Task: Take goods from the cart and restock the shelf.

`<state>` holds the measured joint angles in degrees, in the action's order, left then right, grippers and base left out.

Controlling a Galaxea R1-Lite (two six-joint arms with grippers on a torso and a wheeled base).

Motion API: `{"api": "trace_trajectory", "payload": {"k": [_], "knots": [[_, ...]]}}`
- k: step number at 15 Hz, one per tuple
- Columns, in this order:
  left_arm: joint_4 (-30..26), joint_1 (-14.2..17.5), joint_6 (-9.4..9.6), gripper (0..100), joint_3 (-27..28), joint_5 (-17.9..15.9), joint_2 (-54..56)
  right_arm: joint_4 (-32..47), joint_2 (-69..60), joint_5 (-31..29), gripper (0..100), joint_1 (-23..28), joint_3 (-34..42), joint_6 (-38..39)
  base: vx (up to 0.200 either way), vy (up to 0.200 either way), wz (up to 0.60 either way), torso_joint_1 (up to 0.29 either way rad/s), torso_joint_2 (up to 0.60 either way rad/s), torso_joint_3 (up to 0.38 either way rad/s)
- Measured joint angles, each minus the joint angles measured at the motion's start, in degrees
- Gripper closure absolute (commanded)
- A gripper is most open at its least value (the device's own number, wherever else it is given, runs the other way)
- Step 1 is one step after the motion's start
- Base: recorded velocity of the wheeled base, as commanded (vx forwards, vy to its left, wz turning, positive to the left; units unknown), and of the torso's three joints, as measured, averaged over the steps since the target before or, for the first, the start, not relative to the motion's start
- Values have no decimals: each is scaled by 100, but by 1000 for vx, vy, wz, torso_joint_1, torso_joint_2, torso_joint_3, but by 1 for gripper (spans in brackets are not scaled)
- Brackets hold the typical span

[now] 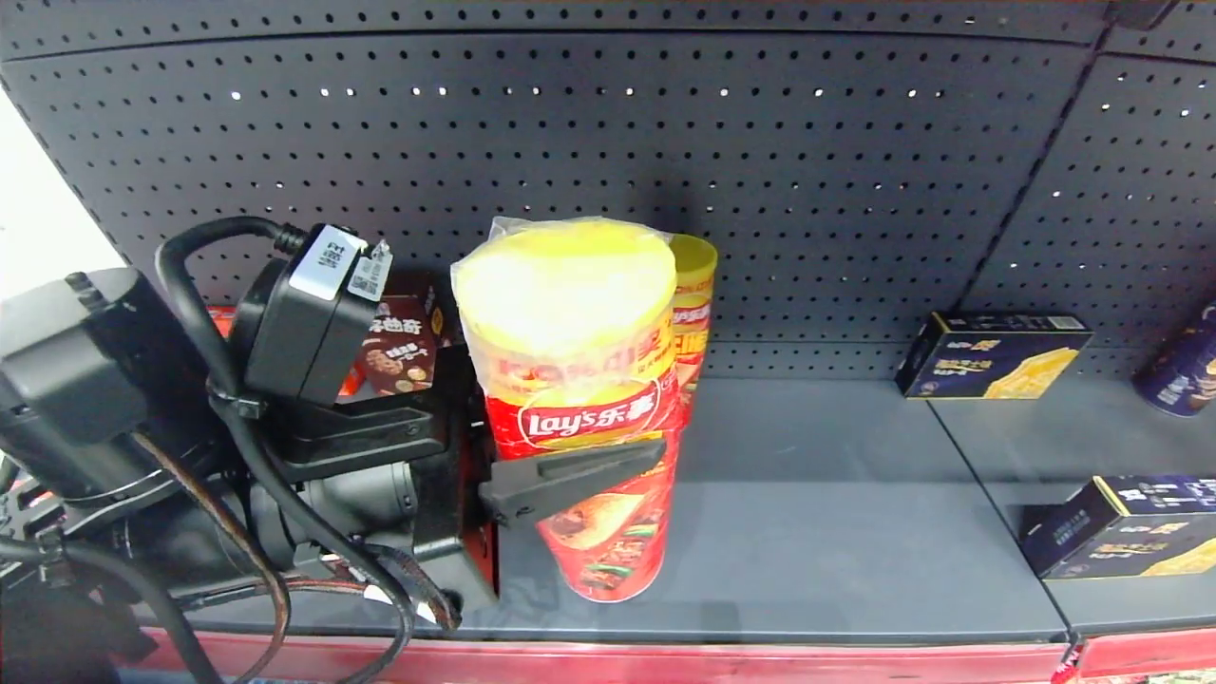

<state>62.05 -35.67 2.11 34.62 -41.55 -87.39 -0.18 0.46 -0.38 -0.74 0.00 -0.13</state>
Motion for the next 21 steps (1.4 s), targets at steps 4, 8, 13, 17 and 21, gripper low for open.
{"api": "trace_trajectory", "payload": {"k": [4,8,13,17,21], "knots": [[126,17,-12,100,11,-17,2,5,0,20,0,-2,0,-9,0,0,0,0,0,0],[137,69,-17,100,-20,17,43,2,0,20,0,-5,0,-16,0,0,0,0,0,0],[277,414,-17,100,-325,30,247,9,38,22,0,-10,0,-13,0,0,0,0,0,0],[293,524,-211,100,-485,151,488,18,697,276,0,-35,-1019,91,0,0,0,0,0,0],[299,583,-218,100,-450,173,553,-282,2723,1230,0,-623,-2483,-82,0,0,0,0,0,0]]}}
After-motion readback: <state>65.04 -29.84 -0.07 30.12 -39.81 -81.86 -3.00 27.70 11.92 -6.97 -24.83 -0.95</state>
